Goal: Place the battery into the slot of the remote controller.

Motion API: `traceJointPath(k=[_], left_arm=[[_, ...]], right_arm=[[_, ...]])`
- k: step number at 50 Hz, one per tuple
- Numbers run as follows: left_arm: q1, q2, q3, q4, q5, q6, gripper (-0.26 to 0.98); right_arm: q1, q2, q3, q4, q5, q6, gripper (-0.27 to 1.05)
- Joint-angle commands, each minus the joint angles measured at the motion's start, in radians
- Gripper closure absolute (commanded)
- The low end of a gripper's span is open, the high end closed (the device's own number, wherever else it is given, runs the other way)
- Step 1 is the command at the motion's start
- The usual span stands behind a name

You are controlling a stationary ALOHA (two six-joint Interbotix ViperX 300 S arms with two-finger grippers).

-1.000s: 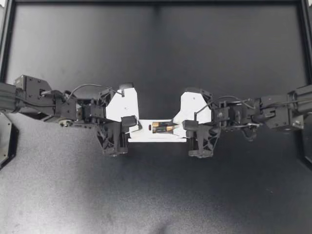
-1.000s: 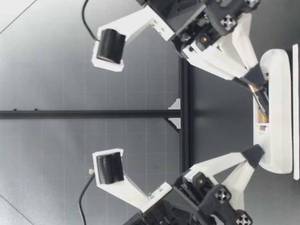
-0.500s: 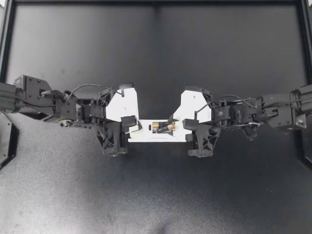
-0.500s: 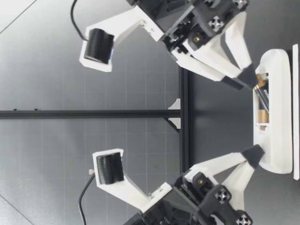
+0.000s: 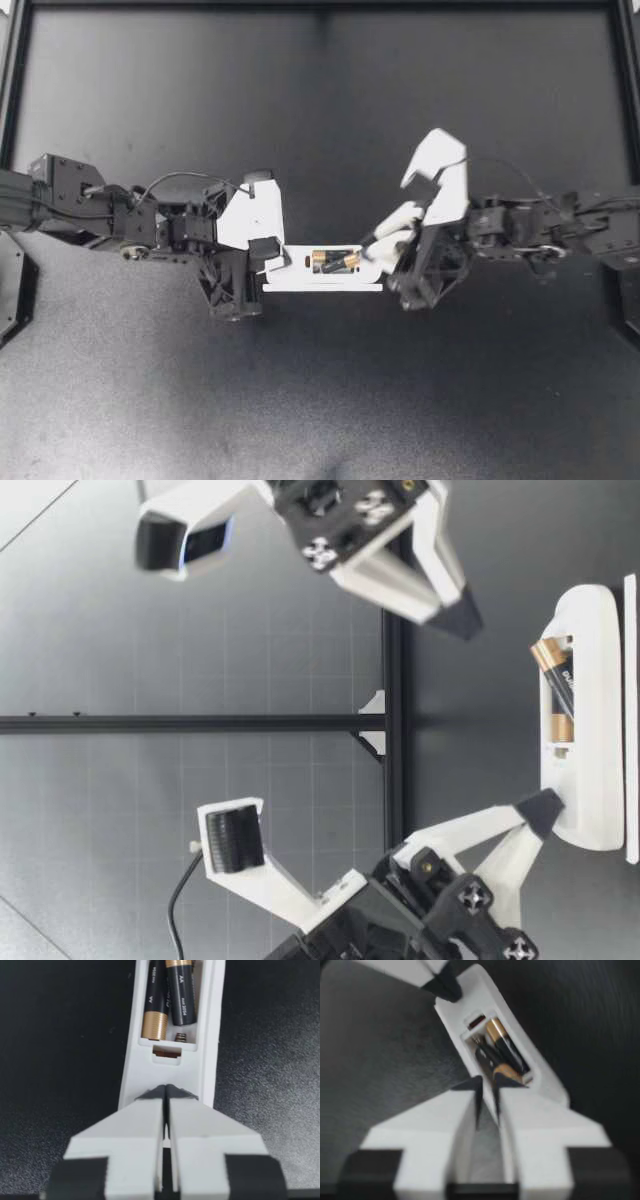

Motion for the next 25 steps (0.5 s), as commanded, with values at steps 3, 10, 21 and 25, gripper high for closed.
traceJointPath(k=[3, 10, 21, 25], left_arm=[[0.003, -0.008, -0.006, -0.002, 0.006, -0.002, 0.88], [0.002, -0.005, -0.006, -0.008, 0.006, -0.003, 0.88], [0.003, -0.005, 0.0, -0.023, 0.006, -0.003, 0.88], [0.003, -0.005, 0.002, -0.026, 0.008, -0.002, 0.88]], right_arm=[[-0.006, -0.038, 0.023, 0.003, -0.051, 0.19, 0.78], [-0.031, -0.029, 0.043, 0.002, -0.063, 0.353, 0.89], [-0.037, 0.014, 0.009, -0.006, -0.038, 0.388, 0.91], [-0.037, 0.035, -0.011, -0.009, -0.017, 0.387, 0.91]])
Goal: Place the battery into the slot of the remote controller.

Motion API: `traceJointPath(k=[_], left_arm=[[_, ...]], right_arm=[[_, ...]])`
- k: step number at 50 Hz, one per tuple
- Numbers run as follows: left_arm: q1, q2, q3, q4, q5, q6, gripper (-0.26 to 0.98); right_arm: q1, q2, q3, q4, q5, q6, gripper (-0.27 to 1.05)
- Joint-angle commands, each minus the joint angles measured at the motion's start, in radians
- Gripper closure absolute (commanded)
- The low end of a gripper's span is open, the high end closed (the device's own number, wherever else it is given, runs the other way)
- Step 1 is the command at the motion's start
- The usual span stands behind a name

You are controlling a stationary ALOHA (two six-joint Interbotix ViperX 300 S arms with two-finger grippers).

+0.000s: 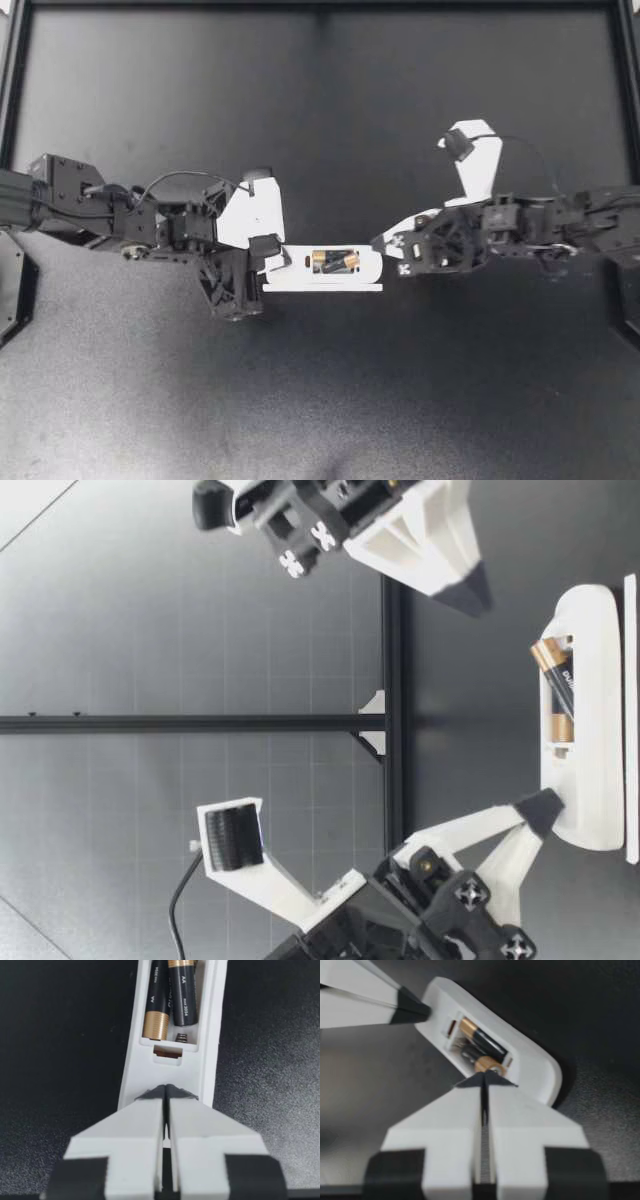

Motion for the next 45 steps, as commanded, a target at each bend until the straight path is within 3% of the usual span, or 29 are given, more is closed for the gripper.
traceJointPath(k=[1, 45], left_arm=[[0.002, -0.005, 0.002, -0.003, 0.008, 0.0, 0.88], [0.002, 0.002, 0.003, -0.005, 0.009, -0.002, 0.88]], right_arm=[[-0.012, 0.008, -0.038, -0.008, 0.014, -0.003, 0.91], [-0.006, 0.06, -0.091, -0.054, 0.049, -0.003, 0.91]])
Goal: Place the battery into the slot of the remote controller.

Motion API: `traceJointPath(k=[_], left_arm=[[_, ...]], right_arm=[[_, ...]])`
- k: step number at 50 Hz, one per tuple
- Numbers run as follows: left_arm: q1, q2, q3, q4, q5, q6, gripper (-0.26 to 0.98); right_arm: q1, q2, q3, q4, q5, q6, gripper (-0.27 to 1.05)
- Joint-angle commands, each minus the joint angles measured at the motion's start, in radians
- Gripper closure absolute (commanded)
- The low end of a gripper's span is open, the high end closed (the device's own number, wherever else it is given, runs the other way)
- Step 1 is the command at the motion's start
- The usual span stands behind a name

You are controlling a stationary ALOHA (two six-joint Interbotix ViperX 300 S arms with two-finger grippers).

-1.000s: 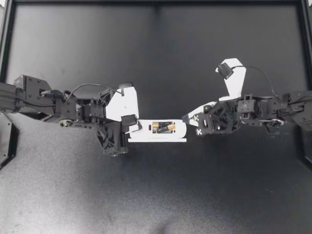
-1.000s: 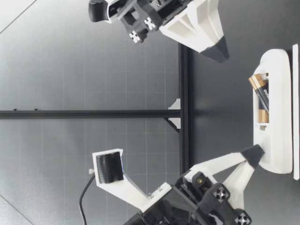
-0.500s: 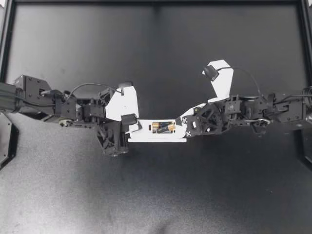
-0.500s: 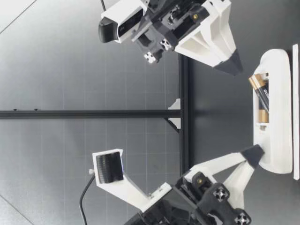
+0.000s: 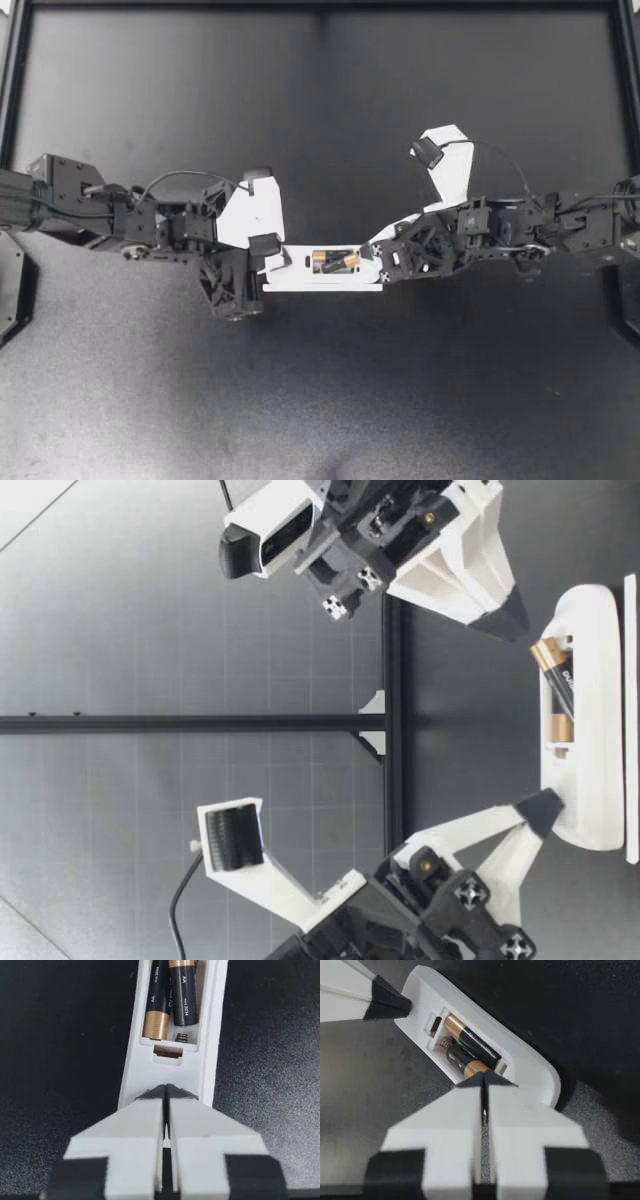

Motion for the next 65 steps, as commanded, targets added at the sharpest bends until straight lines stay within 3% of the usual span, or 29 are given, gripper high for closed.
traceJointPath(k=[1, 46, 65], left_arm=[[0.0, 0.0, 0.005, -0.003, 0.011, -0.002, 0.88], [0.002, 0.003, 0.005, -0.003, 0.011, -0.002, 0.88], [0.0, -0.029, -0.035, -0.005, -0.021, -0.002, 0.88]], right_arm=[[-0.006, -0.008, -0.025, -0.006, -0.003, -0.005, 0.91], [0.049, 0.06, -0.089, -0.04, 0.115, -0.008, 0.91], [0.034, -0.083, -0.081, -0.175, 0.278, -0.017, 0.91]])
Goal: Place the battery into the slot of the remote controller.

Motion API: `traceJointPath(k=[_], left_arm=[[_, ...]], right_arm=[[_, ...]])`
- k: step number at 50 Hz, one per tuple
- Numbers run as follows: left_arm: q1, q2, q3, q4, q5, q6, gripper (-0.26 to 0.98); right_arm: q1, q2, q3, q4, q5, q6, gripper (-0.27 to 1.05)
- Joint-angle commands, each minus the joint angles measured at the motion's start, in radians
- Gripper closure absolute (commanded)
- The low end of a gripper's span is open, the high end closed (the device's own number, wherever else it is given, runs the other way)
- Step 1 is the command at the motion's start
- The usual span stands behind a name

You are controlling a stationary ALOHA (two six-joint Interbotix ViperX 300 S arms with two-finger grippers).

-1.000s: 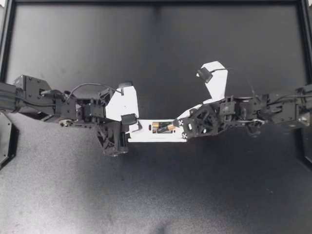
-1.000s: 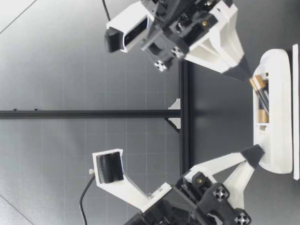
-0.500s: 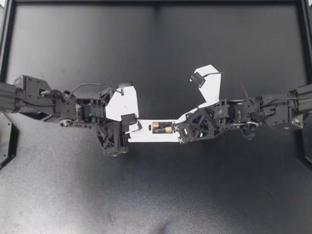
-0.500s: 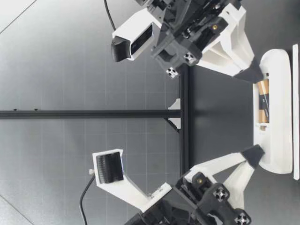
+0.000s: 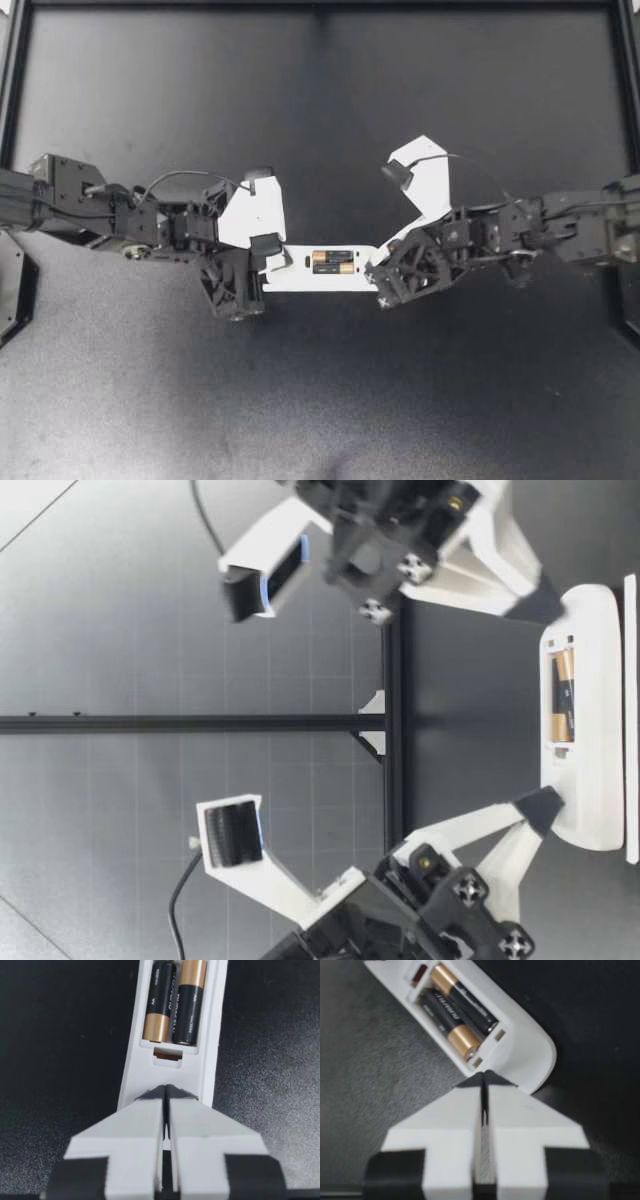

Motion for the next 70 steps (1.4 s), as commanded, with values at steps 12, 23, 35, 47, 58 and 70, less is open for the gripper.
traceJointPath(k=[12, 23, 35, 47, 58, 70], left_arm=[[-0.026, 0.0, -0.084, -0.009, -0.112, 0.006, 0.88], [-0.032, 0.083, -0.147, -0.009, -0.11, 0.006, 0.88], [-0.032, 0.146, -0.17, -0.009, -0.11, 0.003, 0.88], [-0.032, 0.173, -0.163, -0.029, -0.107, 0.002, 0.88], [-0.032, 0.089, -0.138, -0.037, -0.095, 0.002, 0.88], [-0.034, -0.057, -0.075, -0.037, -0.095, 0.005, 0.88]], right_arm=[[-0.008, -0.084, 0.025, -0.025, 0.005, -0.003, 0.91], [-0.008, -0.084, 0.029, -0.044, 0.003, -0.005, 0.91], [-0.008, -0.084, 0.029, -0.048, 0.0, -0.005, 0.91], [-0.008, -0.086, 0.032, -0.048, -0.025, -0.005, 0.91], [-0.008, -0.107, 0.032, -0.054, -0.051, -0.009, 0.91], [0.008, -0.144, 0.02, -0.218, -0.055, -0.077, 0.91]])
